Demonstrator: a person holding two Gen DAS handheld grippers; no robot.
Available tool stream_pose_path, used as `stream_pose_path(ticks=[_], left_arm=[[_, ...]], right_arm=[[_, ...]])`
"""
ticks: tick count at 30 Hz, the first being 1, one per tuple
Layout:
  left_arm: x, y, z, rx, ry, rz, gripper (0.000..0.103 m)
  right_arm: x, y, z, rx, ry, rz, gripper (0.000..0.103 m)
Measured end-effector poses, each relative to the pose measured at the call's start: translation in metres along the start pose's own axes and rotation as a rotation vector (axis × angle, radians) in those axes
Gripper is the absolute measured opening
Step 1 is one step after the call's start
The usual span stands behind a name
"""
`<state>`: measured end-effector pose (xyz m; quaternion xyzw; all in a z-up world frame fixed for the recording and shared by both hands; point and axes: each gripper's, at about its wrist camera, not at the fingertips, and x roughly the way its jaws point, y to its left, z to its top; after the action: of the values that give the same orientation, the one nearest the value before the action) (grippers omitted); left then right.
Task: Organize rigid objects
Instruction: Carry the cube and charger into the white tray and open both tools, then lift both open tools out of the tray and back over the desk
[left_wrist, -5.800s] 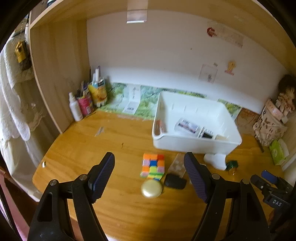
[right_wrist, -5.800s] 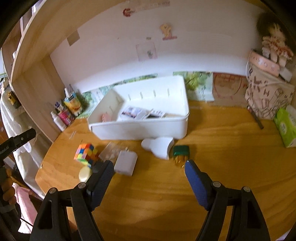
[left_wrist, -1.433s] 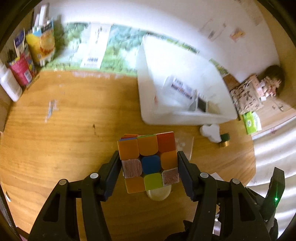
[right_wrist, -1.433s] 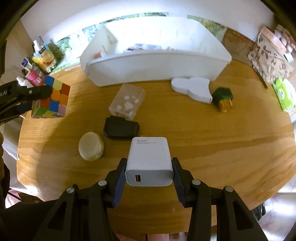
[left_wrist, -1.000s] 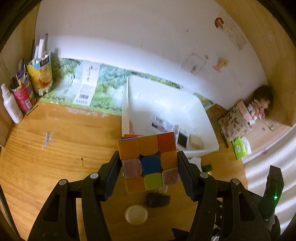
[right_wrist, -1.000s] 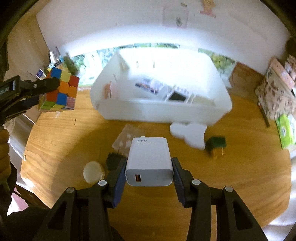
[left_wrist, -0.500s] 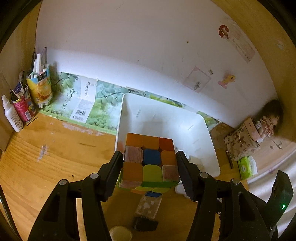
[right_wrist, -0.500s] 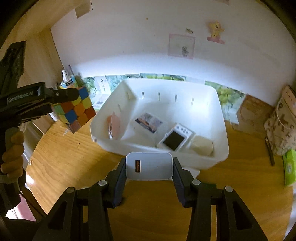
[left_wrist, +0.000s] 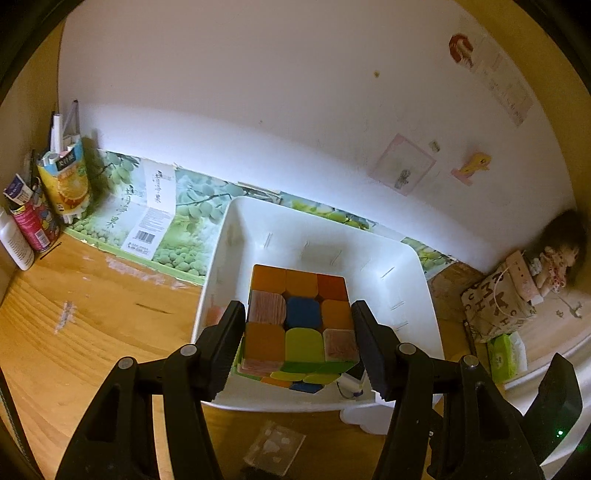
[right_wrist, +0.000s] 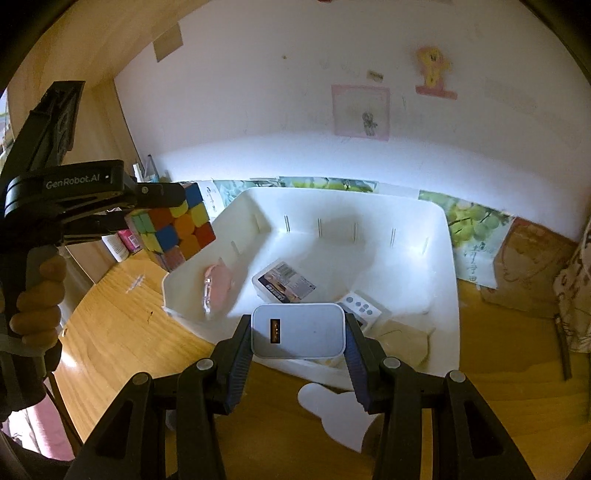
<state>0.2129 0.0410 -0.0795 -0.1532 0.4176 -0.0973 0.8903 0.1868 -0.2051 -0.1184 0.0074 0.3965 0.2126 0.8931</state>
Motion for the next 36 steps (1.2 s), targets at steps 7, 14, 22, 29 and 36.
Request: stream_pose_path(ticks=[7,14,22,29,36], left_arm=[[0.020,-0.020,0.000,0.018,0.025,0.019,0.063],[0.027,-0.030,0.003,0.026,0.033,0.046,0.063],[0.031,-0.030,0.007,-0.003,0.054,0.070,0.065],[0.011,-0.032,0.010,-0.017,-0.015,0.089,0.082],[-0.012,-0.024,0.009,-0.060,-0.067,0.088,0.082]], right_arm=[[0.026,-0.028,0.002,0.050,0.040,0.030,0.047],[0.038,-0.043,0.000,0.085,0.086,0.064,0.047],[0.045,-0.050,-0.001,0.119,0.103,0.095,0.050],[0.041,-0.045,0.000,0.117,0.089,0.131,0.068],[0.021,-0.035,0.003,0.096,0.044,0.107,0.075]])
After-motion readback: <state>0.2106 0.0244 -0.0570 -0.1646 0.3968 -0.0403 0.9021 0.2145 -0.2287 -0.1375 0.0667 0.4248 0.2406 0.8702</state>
